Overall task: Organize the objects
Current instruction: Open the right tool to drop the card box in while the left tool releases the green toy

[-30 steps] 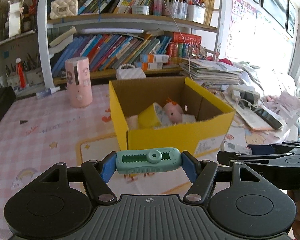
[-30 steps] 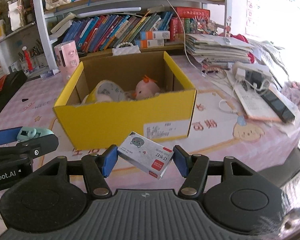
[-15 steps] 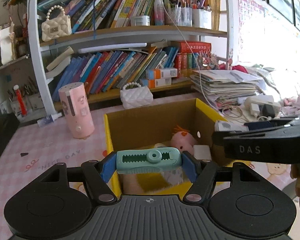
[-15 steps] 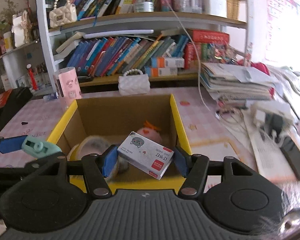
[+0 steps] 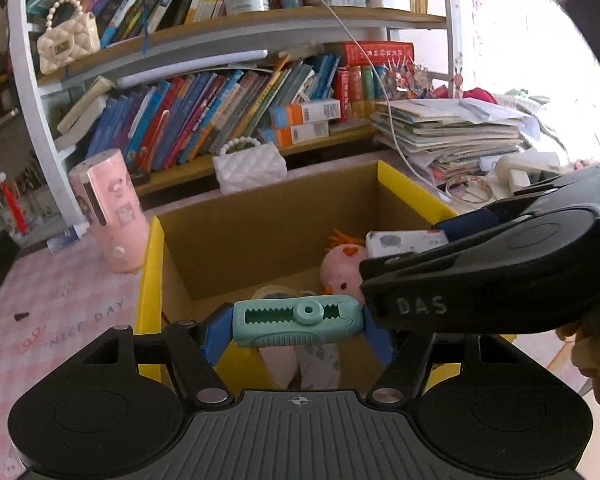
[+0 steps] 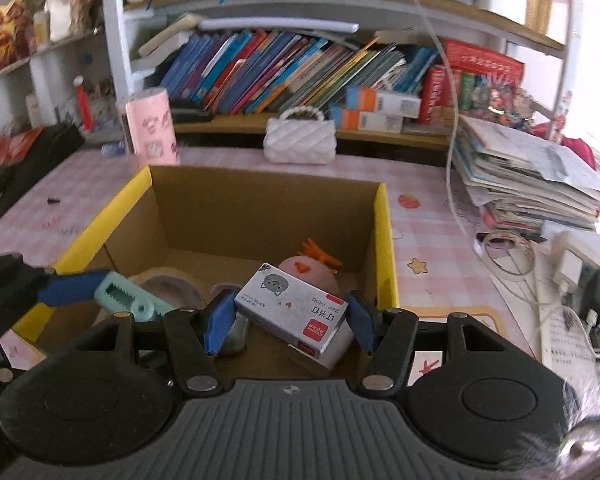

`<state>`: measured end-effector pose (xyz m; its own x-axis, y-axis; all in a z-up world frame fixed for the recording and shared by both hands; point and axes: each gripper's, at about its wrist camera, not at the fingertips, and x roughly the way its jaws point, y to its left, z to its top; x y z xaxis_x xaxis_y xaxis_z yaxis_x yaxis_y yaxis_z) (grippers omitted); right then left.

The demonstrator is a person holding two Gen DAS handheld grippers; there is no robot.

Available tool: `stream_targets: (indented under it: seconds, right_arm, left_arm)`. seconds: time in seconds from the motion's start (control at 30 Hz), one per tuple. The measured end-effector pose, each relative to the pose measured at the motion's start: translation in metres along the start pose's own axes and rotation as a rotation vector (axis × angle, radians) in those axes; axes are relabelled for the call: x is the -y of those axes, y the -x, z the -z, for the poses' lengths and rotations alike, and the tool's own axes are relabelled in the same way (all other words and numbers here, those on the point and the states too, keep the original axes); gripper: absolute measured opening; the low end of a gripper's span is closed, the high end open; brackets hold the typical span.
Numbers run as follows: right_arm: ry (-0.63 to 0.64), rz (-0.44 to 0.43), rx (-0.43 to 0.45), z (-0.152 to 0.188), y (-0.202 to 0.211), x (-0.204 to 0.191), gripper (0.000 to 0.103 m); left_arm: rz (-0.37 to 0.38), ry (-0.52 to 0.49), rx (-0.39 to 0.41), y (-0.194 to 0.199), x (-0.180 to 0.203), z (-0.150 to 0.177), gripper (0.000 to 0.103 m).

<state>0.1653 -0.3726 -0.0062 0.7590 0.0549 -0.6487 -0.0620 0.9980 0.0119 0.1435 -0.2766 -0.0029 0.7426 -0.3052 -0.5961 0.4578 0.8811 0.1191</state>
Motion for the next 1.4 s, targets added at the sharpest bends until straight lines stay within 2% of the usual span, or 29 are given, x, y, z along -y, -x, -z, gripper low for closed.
stream_targets:
  seconds: [0.5,0.9,1.07,1.13,1.4]
  right_arm:
    - [0.082,-0.079,-0.103,-0.006,-0.039,-0.002,0.058]
    - [0.143,-0.062,-0.122,-0.006,-0.045,-0.007,0.060]
    - [0.114,-0.069,-0.114,-0.005,-0.043,-0.005,0.060]
    - [0.098,-0.068,-0.105,-0.006,-0.039,-0.004,0.064]
    - [0.050,-0.064,-0.024,-0.007,-0.014,-0.001,0.064]
  left_arm:
    - [-0.033,-0.117,0.013,-0.005,0.016,0.006,0.071]
    - [-0.012,-0.046,0.013,-0.003,0.011,0.008,0.079]
    - [-0.019,-0.024,0.033,0.004,0.009,0.009,0.084]
    - [-0.018,-0.008,0.038,0.007,0.007,0.008,0.084]
    - [-0.041,0.068,0.068,0.030,-0.003,0.008,0.087]
